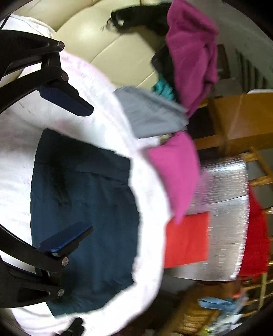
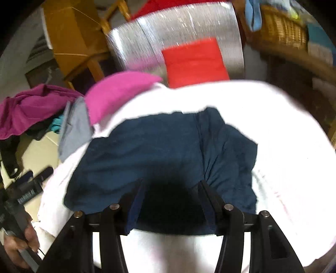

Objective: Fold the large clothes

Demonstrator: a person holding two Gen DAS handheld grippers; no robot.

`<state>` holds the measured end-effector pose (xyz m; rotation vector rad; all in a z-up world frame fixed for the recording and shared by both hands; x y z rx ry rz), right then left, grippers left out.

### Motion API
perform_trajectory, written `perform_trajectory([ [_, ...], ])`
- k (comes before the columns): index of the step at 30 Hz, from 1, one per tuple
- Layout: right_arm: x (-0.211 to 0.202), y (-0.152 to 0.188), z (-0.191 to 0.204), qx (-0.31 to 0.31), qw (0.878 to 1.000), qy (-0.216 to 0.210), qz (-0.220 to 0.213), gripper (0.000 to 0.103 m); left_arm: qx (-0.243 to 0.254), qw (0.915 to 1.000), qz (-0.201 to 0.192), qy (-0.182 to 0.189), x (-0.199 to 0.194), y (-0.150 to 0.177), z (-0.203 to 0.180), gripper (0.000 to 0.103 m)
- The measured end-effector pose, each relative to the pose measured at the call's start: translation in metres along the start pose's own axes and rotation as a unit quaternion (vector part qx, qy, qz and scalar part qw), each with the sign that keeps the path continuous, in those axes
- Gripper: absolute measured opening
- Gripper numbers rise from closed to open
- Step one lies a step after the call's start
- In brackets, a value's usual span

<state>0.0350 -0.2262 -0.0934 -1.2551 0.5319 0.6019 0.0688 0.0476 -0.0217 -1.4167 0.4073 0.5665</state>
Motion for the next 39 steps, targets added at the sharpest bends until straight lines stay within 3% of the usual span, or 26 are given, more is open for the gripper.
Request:
perform_trajectory([
  [6,-0.075,0.005,0.017,-0.028,0.998,0.035,-0.048,0.070,-0.007,0.9988,-0.047,-0.008,-0.089,-0.013,-0.003,0.100],
  [8,-0.097,0.008,0.019,-0.027,0.997,0.042,-0.064,0.078,-0.004,0.9980,-0.061,-0.015,-0.106,-0.014,0.000,0.100],
  [16,-0.168,0.027,0.030,-0.023,0.994,0.040,-0.103,0.088,0.012,0.9927,-0.088,-0.082,-0.176,0.000,0.015,0.101],
  [21,-0.197,0.043,0.031,-0.026,0.989,0.052,-0.134,0.097,-0.004,0.9898,-0.114,-0.085,-0.213,0.010,0.023,0.101],
  [25,-0.210,0.053,0.032,-0.026,0.989,0.051,-0.138,0.097,-0.029,0.9890,-0.123,-0.077,-0.230,0.016,0.030,0.101],
  [39,-0.235,0.050,0.028,-0.008,0.983,0.049,-0.179,0.097,-0.008,0.9857,-0.133,-0.103,-0.245,0.023,0.029,0.101],
])
Point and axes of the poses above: each gripper's, at about its wrist camera, not at the fingertips, and x roughly the way its jaws point, z to its left, y to its underside, the point moved 8 cm from there along x, roughly the way its jaws point
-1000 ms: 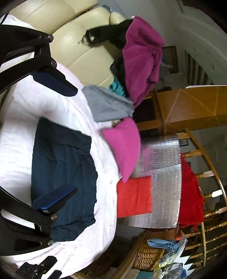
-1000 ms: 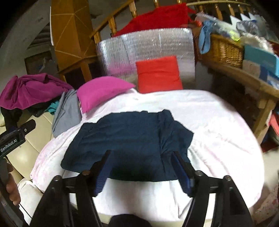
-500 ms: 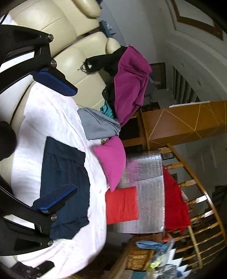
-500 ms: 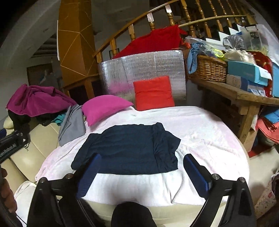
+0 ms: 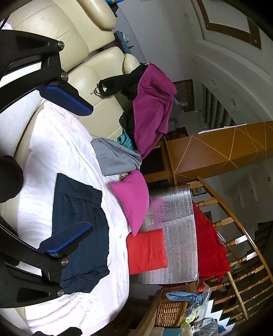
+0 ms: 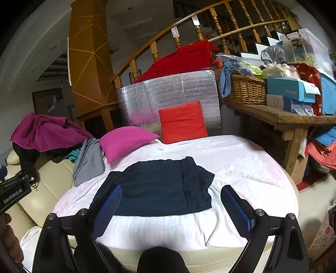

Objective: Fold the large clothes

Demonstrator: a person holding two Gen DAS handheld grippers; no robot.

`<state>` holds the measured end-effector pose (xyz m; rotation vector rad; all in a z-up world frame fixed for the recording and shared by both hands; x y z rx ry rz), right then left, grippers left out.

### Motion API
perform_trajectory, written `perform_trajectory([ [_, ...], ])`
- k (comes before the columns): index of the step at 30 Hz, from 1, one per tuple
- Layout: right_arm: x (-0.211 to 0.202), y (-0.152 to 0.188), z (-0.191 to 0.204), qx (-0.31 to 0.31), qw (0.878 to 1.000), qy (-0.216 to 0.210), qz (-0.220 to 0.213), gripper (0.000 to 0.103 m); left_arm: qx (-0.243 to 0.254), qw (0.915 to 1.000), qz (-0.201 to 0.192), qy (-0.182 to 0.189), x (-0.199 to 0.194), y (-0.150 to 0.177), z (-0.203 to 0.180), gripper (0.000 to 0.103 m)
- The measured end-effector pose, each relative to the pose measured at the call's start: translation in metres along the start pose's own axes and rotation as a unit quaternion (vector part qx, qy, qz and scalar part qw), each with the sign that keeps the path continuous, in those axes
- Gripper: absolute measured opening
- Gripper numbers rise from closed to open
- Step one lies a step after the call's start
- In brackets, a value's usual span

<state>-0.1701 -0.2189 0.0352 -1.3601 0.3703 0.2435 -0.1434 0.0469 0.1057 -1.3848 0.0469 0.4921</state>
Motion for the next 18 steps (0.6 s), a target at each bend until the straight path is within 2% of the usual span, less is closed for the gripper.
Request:
perform_trajectory([
  [18,0.009,0.019,0.015,-0.011,0.999,-0.001,0.030,0.097,0.000,1.0000,0.005,-0.007,-0.001,0.002,0.003,0.101],
])
Point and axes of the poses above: each gripper's, at about its wrist camera, not at the fingertips, and x roughly the way its jaws point, z to its left, y to its underside, the point moved 8 cm from there along x, roughly the way its jaws point
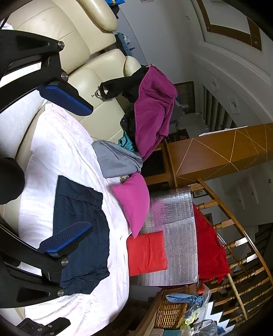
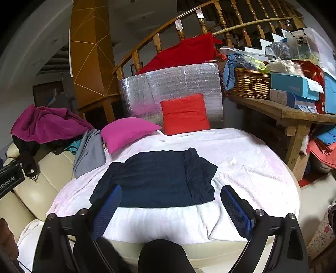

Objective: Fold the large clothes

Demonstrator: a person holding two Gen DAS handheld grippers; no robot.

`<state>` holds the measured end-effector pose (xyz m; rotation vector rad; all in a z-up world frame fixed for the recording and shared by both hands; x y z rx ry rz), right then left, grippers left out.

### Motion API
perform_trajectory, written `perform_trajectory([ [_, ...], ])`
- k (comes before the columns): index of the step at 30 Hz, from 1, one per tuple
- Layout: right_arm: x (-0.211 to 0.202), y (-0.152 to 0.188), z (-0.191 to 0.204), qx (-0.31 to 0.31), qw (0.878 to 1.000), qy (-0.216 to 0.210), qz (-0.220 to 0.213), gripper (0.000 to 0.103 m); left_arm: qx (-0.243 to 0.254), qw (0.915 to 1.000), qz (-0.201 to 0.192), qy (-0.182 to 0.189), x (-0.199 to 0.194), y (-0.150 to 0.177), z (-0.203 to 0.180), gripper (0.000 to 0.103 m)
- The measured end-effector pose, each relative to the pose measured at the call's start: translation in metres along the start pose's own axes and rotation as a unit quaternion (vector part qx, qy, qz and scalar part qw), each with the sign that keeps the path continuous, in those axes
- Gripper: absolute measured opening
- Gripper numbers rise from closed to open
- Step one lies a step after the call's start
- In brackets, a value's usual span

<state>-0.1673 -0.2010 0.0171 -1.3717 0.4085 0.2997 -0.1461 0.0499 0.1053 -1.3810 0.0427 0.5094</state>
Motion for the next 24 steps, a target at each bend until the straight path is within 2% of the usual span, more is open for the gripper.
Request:
perform_trajectory([
  [24,0.0051,0.0093,0.0107,-0.011,1.000,-0.003,0.016,0.097,0.000,0.9999,0.015,0.005,0.0086,0.0100,0.0040,0.101],
])
Point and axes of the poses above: each gripper's, at about its wrist camera, not at the fingertips, and x roughly the way its jaws point, z to its left, y to its underside, the point moved 8 cm from there along x, roughly the way its jaws point
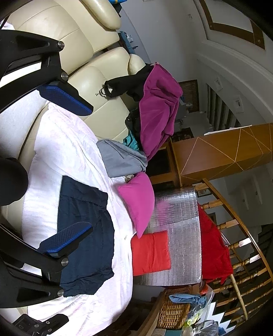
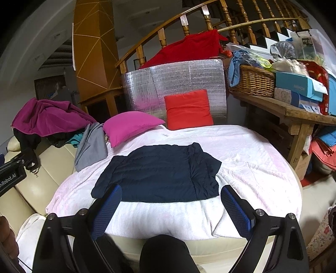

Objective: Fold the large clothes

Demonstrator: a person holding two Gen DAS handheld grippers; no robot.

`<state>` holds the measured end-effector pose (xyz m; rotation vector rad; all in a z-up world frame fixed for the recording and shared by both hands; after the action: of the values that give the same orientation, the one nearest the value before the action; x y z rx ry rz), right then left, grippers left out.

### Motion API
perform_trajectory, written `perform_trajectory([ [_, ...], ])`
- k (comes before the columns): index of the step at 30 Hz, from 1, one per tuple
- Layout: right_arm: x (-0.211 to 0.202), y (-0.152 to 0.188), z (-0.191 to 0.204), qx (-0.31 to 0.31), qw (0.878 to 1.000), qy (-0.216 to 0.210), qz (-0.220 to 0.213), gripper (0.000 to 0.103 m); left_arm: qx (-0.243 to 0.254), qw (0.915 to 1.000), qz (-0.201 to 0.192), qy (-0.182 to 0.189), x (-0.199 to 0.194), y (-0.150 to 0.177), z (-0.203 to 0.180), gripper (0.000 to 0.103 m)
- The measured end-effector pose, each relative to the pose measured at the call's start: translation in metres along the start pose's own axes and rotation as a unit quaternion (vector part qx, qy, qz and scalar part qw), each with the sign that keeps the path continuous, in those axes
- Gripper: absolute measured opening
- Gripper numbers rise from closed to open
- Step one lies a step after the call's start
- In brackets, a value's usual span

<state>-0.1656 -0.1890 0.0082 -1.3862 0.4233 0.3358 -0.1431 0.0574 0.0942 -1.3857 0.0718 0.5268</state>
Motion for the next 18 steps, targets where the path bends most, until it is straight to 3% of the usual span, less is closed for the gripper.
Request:
perform_trajectory([
  [18,0.0023,0.0038,0.0034,-0.001,1.000,0.001,0.005,0.097,0.001,0.9999,0.008,0.006,0.0041,0.0022,0.0015,0.101],
])
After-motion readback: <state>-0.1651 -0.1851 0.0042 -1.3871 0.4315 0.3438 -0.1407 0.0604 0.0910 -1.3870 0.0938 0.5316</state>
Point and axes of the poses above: each gripper's, at about its wrist camera, not at the fingertips, and x roughly the way its jaws point, z to its left, y to its underside, the point moved 8 cm from there along x, roughly the way its jaws point
